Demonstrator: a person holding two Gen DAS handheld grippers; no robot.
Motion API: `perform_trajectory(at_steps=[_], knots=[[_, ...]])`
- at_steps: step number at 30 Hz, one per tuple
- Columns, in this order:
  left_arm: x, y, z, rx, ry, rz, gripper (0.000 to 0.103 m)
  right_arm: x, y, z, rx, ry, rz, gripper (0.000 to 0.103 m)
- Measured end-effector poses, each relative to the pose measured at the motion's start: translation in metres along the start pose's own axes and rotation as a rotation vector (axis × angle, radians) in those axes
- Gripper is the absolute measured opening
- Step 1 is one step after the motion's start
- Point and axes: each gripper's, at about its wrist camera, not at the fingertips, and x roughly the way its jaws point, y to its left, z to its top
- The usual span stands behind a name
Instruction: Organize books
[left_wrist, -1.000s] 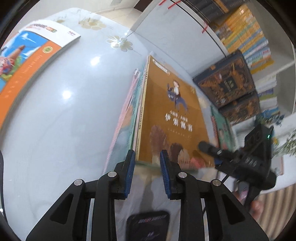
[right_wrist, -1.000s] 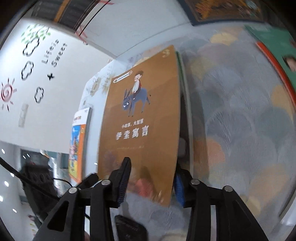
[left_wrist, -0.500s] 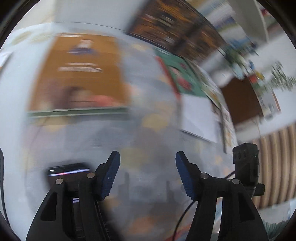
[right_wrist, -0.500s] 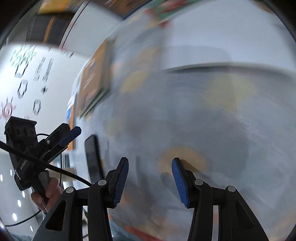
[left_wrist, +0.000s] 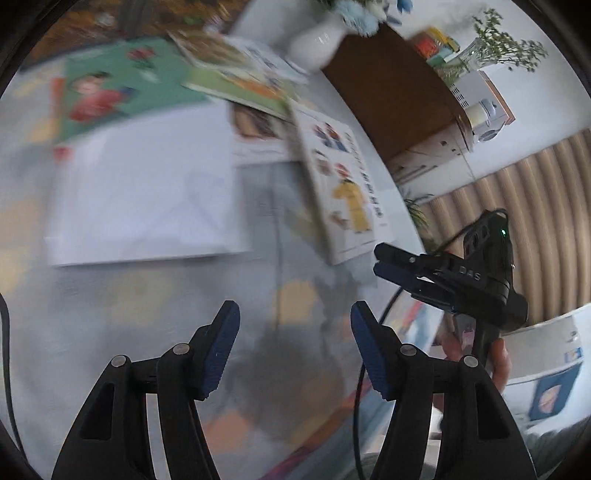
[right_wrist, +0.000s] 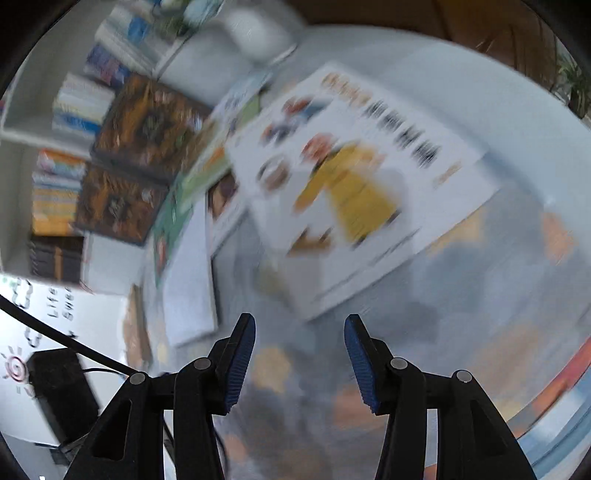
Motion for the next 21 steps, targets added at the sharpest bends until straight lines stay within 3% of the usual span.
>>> perform_trajectory(at_steps=[2,4,6,9,12,14,18,21], knots=[[0.026,-0.011,0.016,-0.049,0.022,-0.044,0.06,-0.009,-0.012,0.018,-0.002,-0.013,-0.025,0.051],[0.046,-0.017,0.029,-0.099,0.021,-0.062,0.06,-0.012,-0.022,0.035,-0.017,-0.025,-0.046,0.065],[0.065,-0.021,0.043,-0.158,-0.003,-0.054,0.06,-0.018,-0.036,0.057,-0.05,-0.05,-0.081,0.07],[0.083,-0.026,0.055,-0.189,-0.039,0.012,0.06,-0.01,-0.041,0.079,-0.125,-0.057,-0.134,0.069],[0.103,-0.033,0.062,-0.194,-0.062,0.086,0.06,0.006,-0.039,0.096,-0.192,-0.039,-0.174,0.052],[0.112,-0.035,0.065,-0.199,-0.065,0.112,0.06,0.015,-0.038,0.104,-0.239,-0.039,-0.2,0.049],[0.116,-0.041,0.064,-0.207,-0.101,0.123,0.06,0.027,-0.032,0.108,-0.318,-0.023,-0.211,0.048],[0.118,-0.045,0.062,-0.218,-0.094,0.084,0.061,0.029,-0.023,0.099,-0.381,0.022,-0.184,0.048]])
